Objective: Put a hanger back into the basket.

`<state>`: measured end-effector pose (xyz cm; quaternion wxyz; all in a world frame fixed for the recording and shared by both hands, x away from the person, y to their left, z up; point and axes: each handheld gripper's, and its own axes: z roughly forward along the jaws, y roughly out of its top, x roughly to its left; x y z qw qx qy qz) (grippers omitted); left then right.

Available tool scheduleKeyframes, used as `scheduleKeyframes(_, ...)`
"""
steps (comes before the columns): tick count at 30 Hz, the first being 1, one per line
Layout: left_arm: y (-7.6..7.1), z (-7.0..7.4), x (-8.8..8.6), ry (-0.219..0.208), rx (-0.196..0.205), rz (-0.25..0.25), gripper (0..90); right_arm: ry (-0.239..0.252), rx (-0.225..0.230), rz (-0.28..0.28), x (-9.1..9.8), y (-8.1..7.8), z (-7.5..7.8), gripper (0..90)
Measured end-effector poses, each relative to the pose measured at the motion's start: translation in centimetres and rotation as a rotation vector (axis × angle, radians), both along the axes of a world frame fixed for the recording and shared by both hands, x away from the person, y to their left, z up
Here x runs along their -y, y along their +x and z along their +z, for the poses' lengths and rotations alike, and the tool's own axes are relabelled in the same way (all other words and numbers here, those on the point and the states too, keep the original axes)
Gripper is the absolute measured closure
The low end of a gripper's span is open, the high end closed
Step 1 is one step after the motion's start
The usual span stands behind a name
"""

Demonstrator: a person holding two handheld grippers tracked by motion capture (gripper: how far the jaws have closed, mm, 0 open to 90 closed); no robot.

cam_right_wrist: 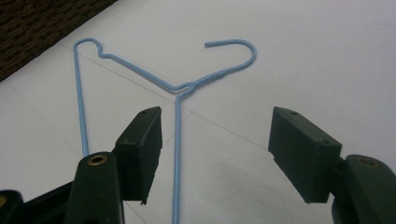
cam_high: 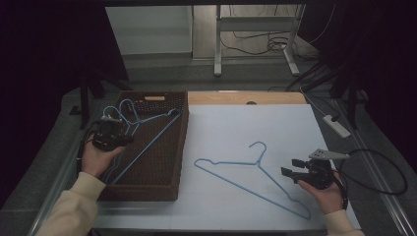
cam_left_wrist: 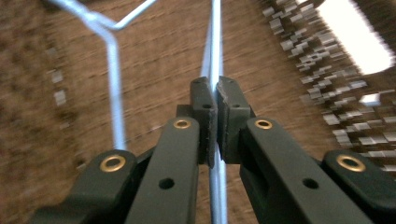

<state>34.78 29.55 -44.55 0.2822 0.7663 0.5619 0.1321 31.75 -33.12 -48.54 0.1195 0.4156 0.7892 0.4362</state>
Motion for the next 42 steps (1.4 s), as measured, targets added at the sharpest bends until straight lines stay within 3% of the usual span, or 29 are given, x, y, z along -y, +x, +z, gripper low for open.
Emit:
scheduleKeyframes(5,0.4,-0.6,-0.5,0.023,-0.033,0.036,86.3,-0.002,-0.004,0.001,-0.1,0.0,0.0,35.5)
scheduleKeyframes(9,0.6,-1.1,-0.7,0.056,-0.048,0.05,85.9,-0.003,-0.006,0.002,-0.1,0.1,-0.1,35.4)
scheduleKeyframes(12,0.6,-1.2,-0.9,0.057,-0.048,0.061,83.7,-0.004,-0.009,0.002,-0.1,0.1,-0.1,35.4)
scheduleKeyframes(18,-0.2,0.1,-0.9,0.019,0.042,0.084,52.7,-0.003,-0.008,0.001,0.0,0.0,-0.1,35.3)
scheduleKeyframes(22,-1.6,1.6,-0.4,-0.074,0.123,0.025,41.5,-0.004,-0.009,0.0,0.0,0.1,-0.1,35.3)
scheduleKeyframes(25,-2.6,2.5,0.1,-0.131,0.165,-0.03,38.1,-0.005,-0.006,-0.002,0.0,0.0,-0.1,35.3)
scheduleKeyframes(30,-4.1,3.2,1.4,-0.169,0.214,-0.099,36.2,-0.009,-0.004,-0.002,0.0,0.0,-0.1,35.2)
scheduleKeyframes(42,-6.2,4.3,5.6,-0.212,0.257,-0.229,35.1,-0.012,-0.002,-0.002,0.0,0.0,0.0,35.2)
